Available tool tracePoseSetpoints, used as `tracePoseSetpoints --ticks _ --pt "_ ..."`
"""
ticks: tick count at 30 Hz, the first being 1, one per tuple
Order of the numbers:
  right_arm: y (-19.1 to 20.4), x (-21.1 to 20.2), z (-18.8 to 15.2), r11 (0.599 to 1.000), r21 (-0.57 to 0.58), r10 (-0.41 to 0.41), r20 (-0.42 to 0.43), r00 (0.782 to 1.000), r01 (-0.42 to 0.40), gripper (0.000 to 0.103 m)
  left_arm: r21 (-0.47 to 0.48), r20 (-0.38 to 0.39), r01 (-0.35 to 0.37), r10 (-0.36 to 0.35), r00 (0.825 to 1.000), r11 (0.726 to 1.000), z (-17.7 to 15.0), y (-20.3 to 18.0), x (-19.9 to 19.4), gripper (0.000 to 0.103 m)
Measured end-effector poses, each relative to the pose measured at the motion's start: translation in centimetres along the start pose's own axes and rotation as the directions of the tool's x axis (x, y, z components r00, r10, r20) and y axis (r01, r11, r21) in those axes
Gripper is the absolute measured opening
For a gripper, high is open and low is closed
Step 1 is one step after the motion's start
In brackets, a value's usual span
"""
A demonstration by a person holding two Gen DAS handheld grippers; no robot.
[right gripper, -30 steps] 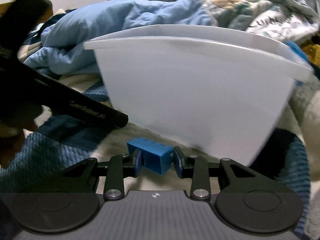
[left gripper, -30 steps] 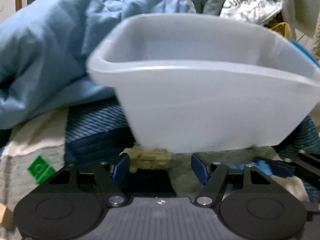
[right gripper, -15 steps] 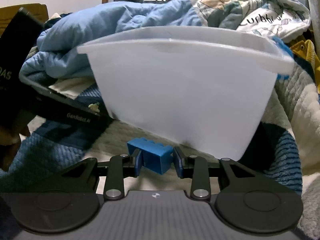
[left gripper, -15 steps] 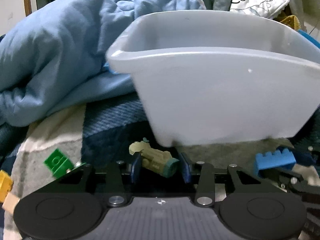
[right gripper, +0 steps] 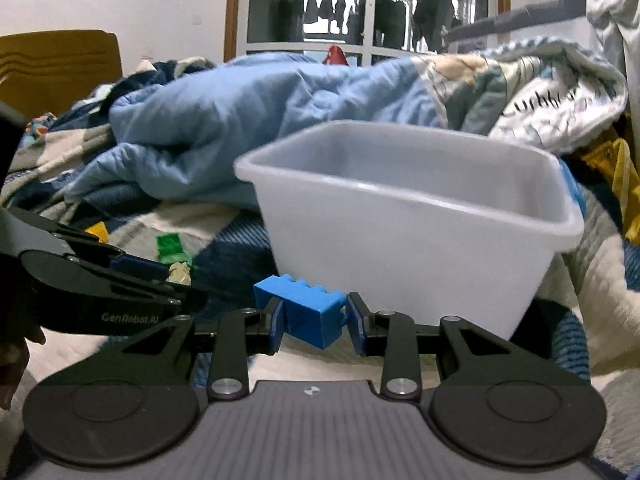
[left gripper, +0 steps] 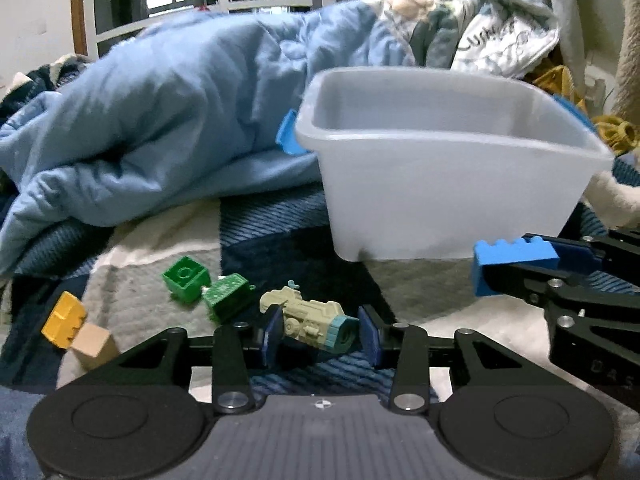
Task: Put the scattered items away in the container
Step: 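Carry the tank and blue brick over the bin and open both grippers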
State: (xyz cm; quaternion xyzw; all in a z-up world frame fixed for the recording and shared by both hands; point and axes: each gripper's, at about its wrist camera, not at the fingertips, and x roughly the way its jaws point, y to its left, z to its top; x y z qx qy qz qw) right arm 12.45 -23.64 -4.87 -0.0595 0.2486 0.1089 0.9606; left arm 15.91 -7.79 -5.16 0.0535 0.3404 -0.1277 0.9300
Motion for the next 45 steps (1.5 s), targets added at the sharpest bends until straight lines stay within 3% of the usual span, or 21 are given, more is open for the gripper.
tracePoseSetpoints --ticks 12,22,28,36,43,44,45 --pt "0.3 -3.0 2.6 1.000 -0.012 -0.012 0.094 0.995 0.014 0.036 0.037 0.131 0.005 -0.010 0.991 0.999 3.9 -1.1 -4.7 0.045" --pt "-2.7 -4.6 5.7 0.997 0.018 -0.072 0.166 0.983 0.070 0.036 0.109 0.220 0.025 -0.048 0.974 0.994 8.8 -4.3 -6.5 0.045" --pt "-5.4 -3.9 7.6 0.995 0.033 -0.098 0.164 0.982 0.094 0.036 0.140 0.219 0.027 -0.057 0.974 0.990 10.9 -6.0 -4.9 0.045" --pt "-7.9 -1.1 8.3 0.991 0.044 -0.129 0.126 0.984 0.124 0.036 0.124 0.188 0.038 -0.061 0.980 0.992 13.0 -6.5 0.1 0.045" --pt "-9.8 2.3 8.6 0.989 0.065 -0.138 0.060 0.989 0.134 0.036 0.126 0.103 0.048 -0.061 0.993 0.991 13.5 -7.3 5.1 0.046" --pt "-9.9 2.8 8.6 0.989 0.063 -0.137 0.044 0.990 0.135 0.037 0.126 0.092 0.046 -0.057 0.994 0.991 13.4 -7.4 5.5 0.047" --pt "-10.1 3.1 8.6 0.989 0.068 -0.134 0.031 0.990 0.132 0.038 0.123 0.086 0.044 -0.055 0.995 0.991 13.2 -7.4 5.7 0.055"
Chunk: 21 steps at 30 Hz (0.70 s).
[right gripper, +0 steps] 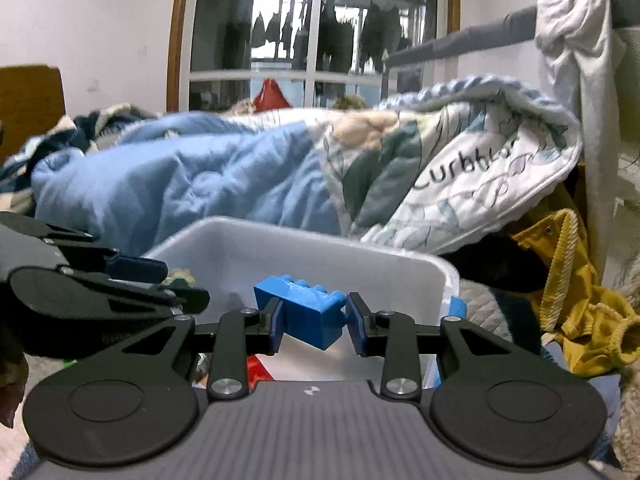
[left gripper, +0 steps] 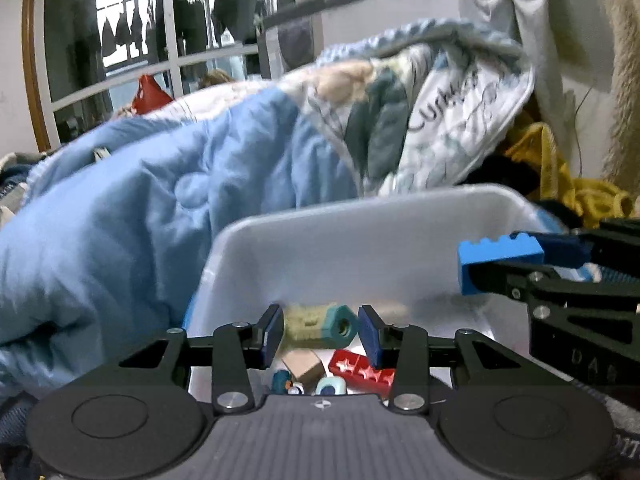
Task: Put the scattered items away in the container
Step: 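Carry the tank and blue brick over the bin and open both grippers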
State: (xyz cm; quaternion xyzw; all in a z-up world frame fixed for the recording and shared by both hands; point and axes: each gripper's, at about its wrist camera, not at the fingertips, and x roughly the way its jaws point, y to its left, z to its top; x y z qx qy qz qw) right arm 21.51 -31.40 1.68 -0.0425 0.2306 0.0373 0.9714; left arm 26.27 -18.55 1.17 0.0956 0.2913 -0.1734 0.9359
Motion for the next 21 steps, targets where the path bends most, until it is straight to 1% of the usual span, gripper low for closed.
tracePoseSetpoints --ticks 1,2,3,5,10,14,18,21 --pt "-0.1 0.2 0.0 1.000 0.006 0.001 -0.009 1.000 -0.001 0.040 -0.005 0.001 0.003 -0.003 1.000 1.000 -0.2 0.0 0.0 0.064" --pt "-0.1 0.4 -0.1 1.000 0.008 -0.001 -0.015 1.000 0.001 0.048 -0.006 0.008 0.005 -0.005 1.000 1.000 -0.4 0.0 -0.1 0.065" --pt "-0.1 0.3 -0.3 1.000 0.003 -0.006 -0.016 1.000 0.007 0.052 -0.001 0.013 0.001 -0.001 1.000 1.000 -0.4 0.0 -0.2 0.065" --pt "0.1 0.2 -0.5 1.000 -0.011 -0.019 -0.015 1.000 0.019 0.054 0.001 0.017 0.002 -0.002 1.000 1.000 -0.5 0.1 -0.5 0.065" --pt "0.5 -0.8 -0.3 1.000 0.004 -0.013 0.007 1.000 0.013 0.054 0.007 0.041 -0.006 0.005 0.999 1.000 -0.3 0.4 -2.1 0.065" --pt "1.3 -2.2 0.1 1.000 -0.006 -0.013 0.034 0.999 0.013 0.054 0.004 0.071 -0.004 0.003 0.998 1.000 -0.6 1.0 -4.2 0.065" --pt "2.8 -3.8 0.4 1.000 -0.024 0.002 0.055 0.998 -0.001 0.054 -0.012 0.087 -0.016 0.017 0.996 1.000 -2.0 2.4 -6.7 0.068" --pt "4.4 -4.9 0.2 0.999 -0.036 0.028 0.063 0.998 -0.026 0.054 -0.050 0.090 -0.036 0.041 0.995 0.998 -4.2 4.2 -8.8 0.070"
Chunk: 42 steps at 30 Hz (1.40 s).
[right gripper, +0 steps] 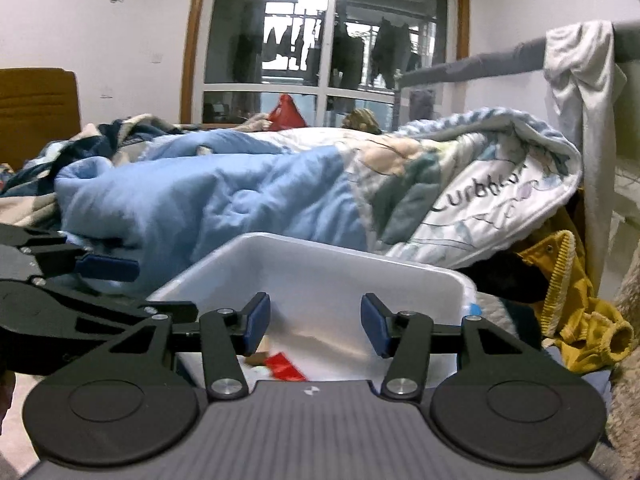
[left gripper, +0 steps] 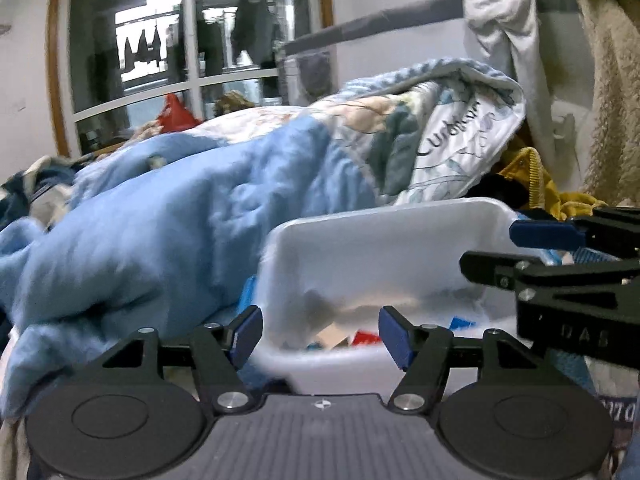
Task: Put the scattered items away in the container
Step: 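Carry the tank and blue brick over the bin and open both grippers, then move both grippers back toward the tan cube and green board piece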
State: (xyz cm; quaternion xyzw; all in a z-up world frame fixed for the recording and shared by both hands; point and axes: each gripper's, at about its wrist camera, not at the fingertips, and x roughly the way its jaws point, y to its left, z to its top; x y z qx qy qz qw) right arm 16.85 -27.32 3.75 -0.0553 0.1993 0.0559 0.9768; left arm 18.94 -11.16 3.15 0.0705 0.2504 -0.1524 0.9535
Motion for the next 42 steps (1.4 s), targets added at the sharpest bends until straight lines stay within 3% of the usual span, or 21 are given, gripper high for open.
tracePoseSetpoints --ticks 5,9,17,24,32,35,39,42 --pt "3.8 -0.7 -1.7 0.998 -0.028 0.063 -0.010 0.998 -0.064 0.057 -0.085 -0.049 -0.057 0.053 0.997 0.995 -5.2 3.8 -2.5 0.071" --pt "7.1 0.1 -3.9 0.992 -0.041 0.115 -0.077 0.990 -0.119 0.057 -0.161 -0.108 -0.100 0.083 0.991 0.982 -8.9 6.9 -3.2 0.071" --pt "12.6 1.0 -7.0 0.971 -0.112 0.196 -0.147 0.970 -0.213 0.056 -0.256 -0.167 -0.172 0.132 0.977 0.951 -13.9 12.4 -3.9 0.071" --pt "15.3 2.9 -8.2 0.956 -0.139 0.235 -0.165 0.958 -0.258 0.055 -0.269 -0.144 -0.156 0.120 0.982 0.950 -15.0 14.3 -2.0 0.071" --pt "16.1 5.6 -9.6 0.955 -0.116 0.248 -0.195 0.949 -0.273 0.055 -0.248 -0.170 -0.166 0.126 0.977 0.954 -15.3 16.6 1.4 0.069" --pt "16.2 6.5 -10.1 0.956 -0.113 0.244 -0.199 0.949 -0.269 0.055 -0.233 -0.178 -0.168 0.128 0.976 0.958 -14.9 16.9 2.5 0.061" --pt "16.3 8.2 -9.9 0.960 -0.069 0.253 -0.203 0.946 -0.272 0.056 -0.201 -0.194 -0.195 0.156 0.968 0.960 -14.8 16.9 3.5 0.044" --pt "16.8 9.7 -9.4 0.958 -0.057 0.265 -0.199 0.943 -0.281 0.057 -0.209 -0.209 -0.187 0.143 0.967 0.960 -15.1 17.5 4.1 0.044"
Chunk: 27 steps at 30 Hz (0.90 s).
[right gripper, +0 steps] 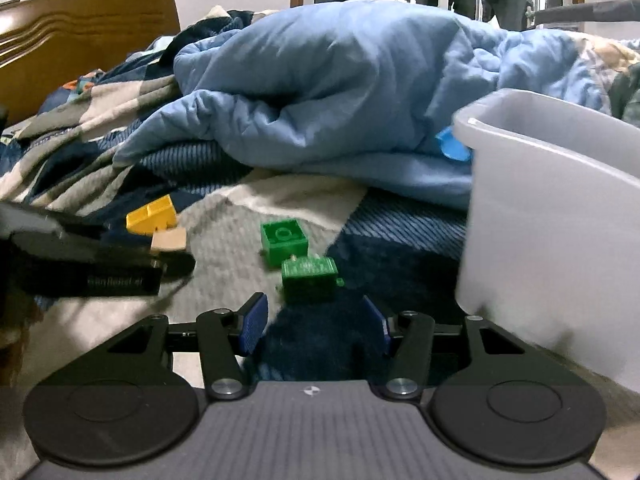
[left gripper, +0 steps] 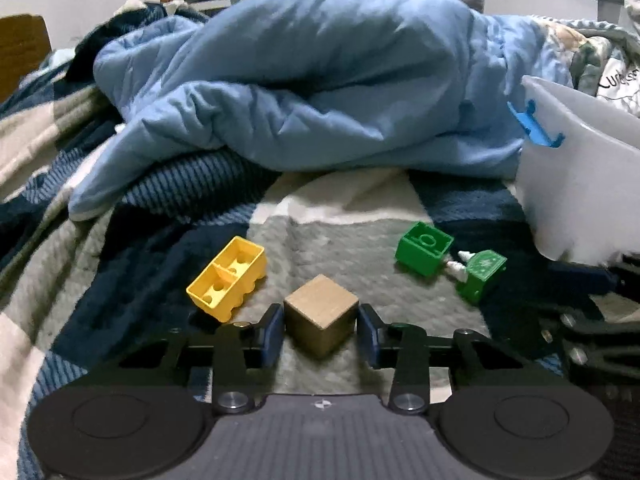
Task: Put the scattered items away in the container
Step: 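Grasp the tan wooden cube with the left gripper while the right grasps the green board piece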
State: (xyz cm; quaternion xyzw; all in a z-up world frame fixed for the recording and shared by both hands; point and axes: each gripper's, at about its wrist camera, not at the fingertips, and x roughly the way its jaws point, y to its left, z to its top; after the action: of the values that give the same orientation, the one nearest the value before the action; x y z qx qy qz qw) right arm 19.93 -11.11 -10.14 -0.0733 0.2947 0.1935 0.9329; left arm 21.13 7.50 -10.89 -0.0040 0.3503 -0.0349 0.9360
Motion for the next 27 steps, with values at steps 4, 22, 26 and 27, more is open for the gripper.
tracePoseSetpoints --ticks 4,22,26,27 --pt "-0.1 2.4 1.0 1.000 0.020 -0.012 -0.019 1.000 0.012 0.057 0.034 -0.008 0.010 -0.010 1.000 0.999 0.0 0.0 0.5 0.045" --pt "0.8 -1.9 -0.2 1.000 -0.014 -0.004 -0.026 1.000 0.003 0.047 -0.005 0.004 0.067 -0.067 0.998 0.998 -2.4 -1.5 -4.2 0.044" --pt "0.4 -4.3 -1.2 1.000 -0.023 -0.013 -0.010 1.000 0.012 0.047 -0.008 0.016 0.061 -0.061 0.998 0.998 -3.1 -2.9 -6.6 0.044" --pt "0.3 -4.9 -1.4 1.000 -0.026 -0.016 -0.007 1.000 0.016 0.047 -0.016 0.021 0.057 -0.057 0.998 0.998 -3.2 -3.3 -7.2 0.044"
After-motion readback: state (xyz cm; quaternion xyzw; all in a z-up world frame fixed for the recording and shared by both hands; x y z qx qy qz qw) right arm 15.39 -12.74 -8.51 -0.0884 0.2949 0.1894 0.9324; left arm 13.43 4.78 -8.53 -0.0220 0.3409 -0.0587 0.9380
